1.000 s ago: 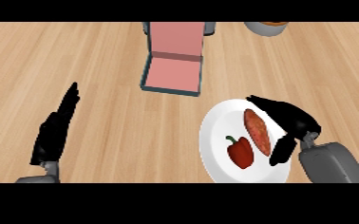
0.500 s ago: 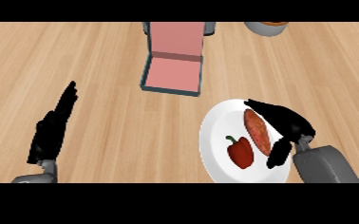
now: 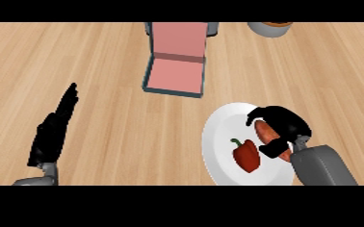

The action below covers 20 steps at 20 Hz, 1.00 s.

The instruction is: Pick the sweet potato from the plate and place it in the cardboard box

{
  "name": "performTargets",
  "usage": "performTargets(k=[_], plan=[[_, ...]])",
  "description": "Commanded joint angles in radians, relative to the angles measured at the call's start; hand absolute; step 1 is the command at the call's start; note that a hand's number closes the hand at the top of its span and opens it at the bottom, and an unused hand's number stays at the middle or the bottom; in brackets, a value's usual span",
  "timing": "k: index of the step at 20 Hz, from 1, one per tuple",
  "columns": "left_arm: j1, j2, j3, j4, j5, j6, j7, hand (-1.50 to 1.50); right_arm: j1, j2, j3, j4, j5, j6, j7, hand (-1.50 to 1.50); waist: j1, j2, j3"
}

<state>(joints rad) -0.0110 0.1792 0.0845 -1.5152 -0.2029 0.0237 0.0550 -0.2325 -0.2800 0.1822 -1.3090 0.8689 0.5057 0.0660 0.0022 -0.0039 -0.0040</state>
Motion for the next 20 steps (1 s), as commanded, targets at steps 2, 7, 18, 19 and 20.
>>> performTargets(k=[2, 7, 18, 19, 20], plan=[[0.033, -0.016, -0.017, -0.058, -0.005, -0.003, 0.023, 0.0, -0.023, -0.034, -0.01, 0.052, 0.082, -0.152, -0.083, 1.5, 0.004, 0.004, 0.004], [-0.01, -0.015, -0.026, -0.04, -0.015, -0.009, 0.038, 0.0, -0.238, -0.077, -0.037, 0.199, 0.097, -0.187, -0.215, 1.5, 0.036, 0.014, 0.006], [-0.09, -0.018, -0.057, -0.023, -0.006, -0.046, 0.025, 0.0, -0.561, -0.238, -0.094, 0.555, 0.13, -0.373, -0.613, 1.5, 0.122, 0.053, 0.01], [-0.062, -0.026, -0.069, -0.039, -0.016, -0.04, 0.034, 0.0, -0.576, -0.276, -0.112, 0.586, 0.124, -0.386, -0.666, 1.5, 0.119, 0.048, 0.01], [-0.07, -0.034, -0.067, -0.041, -0.022, -0.023, 0.033, 0.0, -0.617, -0.25, -0.113, 0.621, 0.133, -0.413, -0.657, 1.5, 0.122, 0.047, 0.009]])
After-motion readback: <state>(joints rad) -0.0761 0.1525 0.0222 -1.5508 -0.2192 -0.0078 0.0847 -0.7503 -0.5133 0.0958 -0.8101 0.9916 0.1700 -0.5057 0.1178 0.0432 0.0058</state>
